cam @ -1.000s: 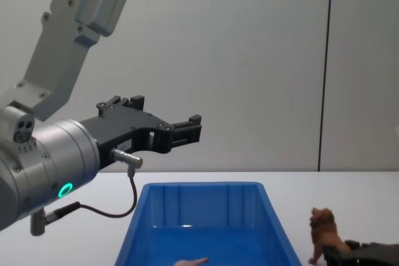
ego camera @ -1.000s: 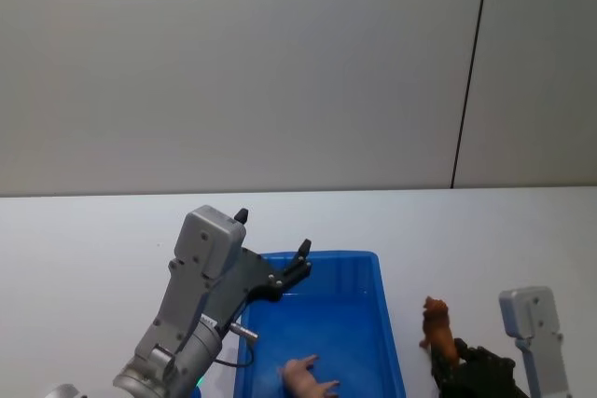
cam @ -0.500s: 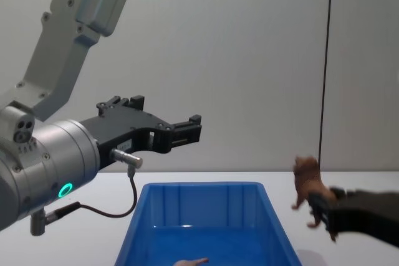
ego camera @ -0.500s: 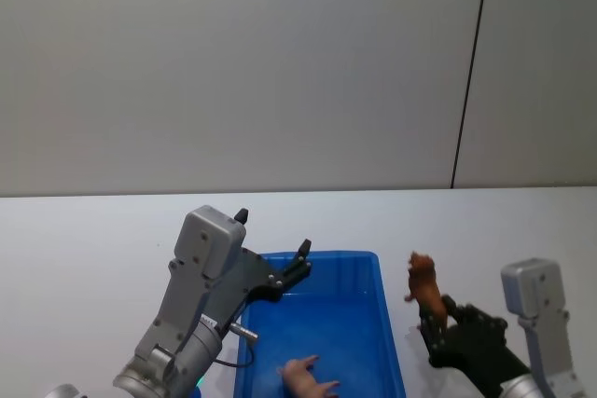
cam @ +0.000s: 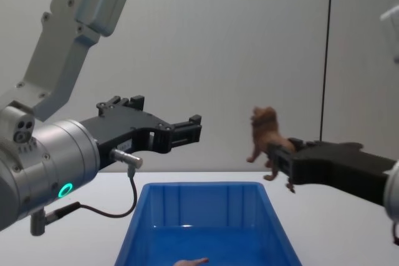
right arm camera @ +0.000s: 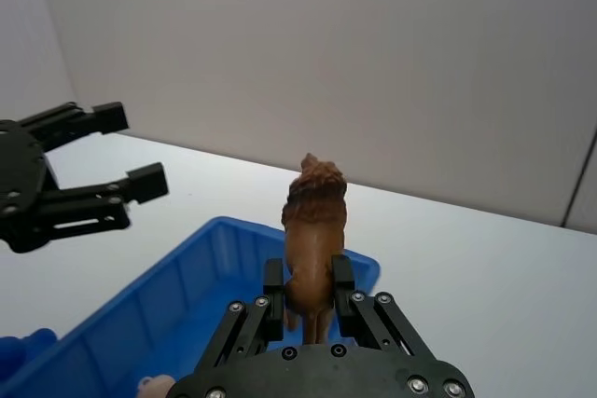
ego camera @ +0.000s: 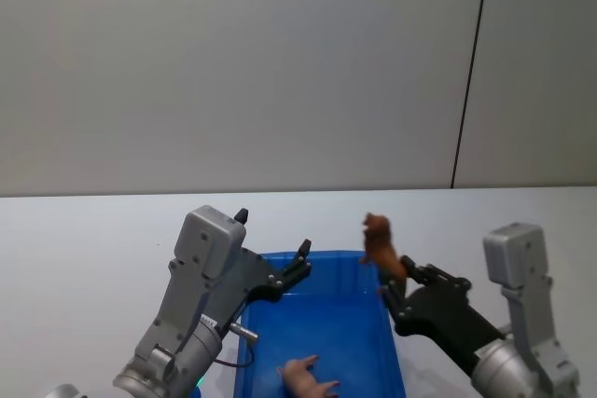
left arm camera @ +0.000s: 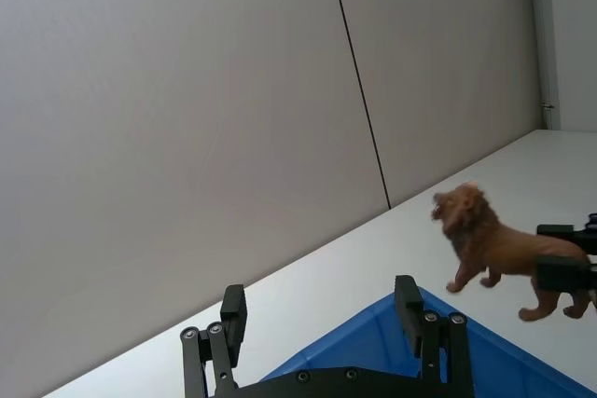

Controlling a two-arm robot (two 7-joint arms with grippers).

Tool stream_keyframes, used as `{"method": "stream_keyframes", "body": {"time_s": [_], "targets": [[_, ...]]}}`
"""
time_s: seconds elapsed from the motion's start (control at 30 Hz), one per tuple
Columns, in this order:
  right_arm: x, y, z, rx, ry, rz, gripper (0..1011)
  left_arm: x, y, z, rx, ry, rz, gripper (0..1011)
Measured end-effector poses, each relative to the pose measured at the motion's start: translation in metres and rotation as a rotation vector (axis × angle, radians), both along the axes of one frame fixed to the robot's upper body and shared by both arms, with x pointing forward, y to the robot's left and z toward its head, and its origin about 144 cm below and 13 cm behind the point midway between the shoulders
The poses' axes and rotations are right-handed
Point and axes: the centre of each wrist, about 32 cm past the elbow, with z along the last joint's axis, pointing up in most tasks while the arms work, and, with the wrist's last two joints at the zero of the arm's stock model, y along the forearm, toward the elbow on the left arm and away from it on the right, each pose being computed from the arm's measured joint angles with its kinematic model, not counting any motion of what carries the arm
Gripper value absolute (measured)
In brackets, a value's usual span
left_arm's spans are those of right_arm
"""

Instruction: Pick up the two dolls from the table and place them into the box.

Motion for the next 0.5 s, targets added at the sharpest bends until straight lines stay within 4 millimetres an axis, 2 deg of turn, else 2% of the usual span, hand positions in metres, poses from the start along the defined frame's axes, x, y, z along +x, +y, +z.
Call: {"method": "stream_keyframes", "body": {"time_s": [0.17,0.23,0.27,0.3,0.37,0.5], "targets": [[0.007,0.006,-0.002,0.010,0.009,0.040,397,0.000,0.000,0.000,0.000,0.000,0.000,1001],[0.011,0.008,-0.004,0.013,0.017,0.057,501,0.000,0.000,0.000,0.000,0.000,0.000,1001],[0.014,0.010,-0.005,0.014,0.023,0.065,501,0.000,0.000,0.000,0.000,0.000,0.000,1001],[0.015,0.011,-0.006,0.015,0.027,0.069,561,0.000,0.000,0.000,0.000,0.000,0.000,1001],[0.017,0.012,-0.008,0.016,0.034,0.075,598,0.000,0.000,0.000,0.000,0.000,0.000,1001],[0.022,0.016,-0.012,0.016,0.049,0.081,760,0.000,0.000,0.000,0.000,0.000,0.000,1001]]}}
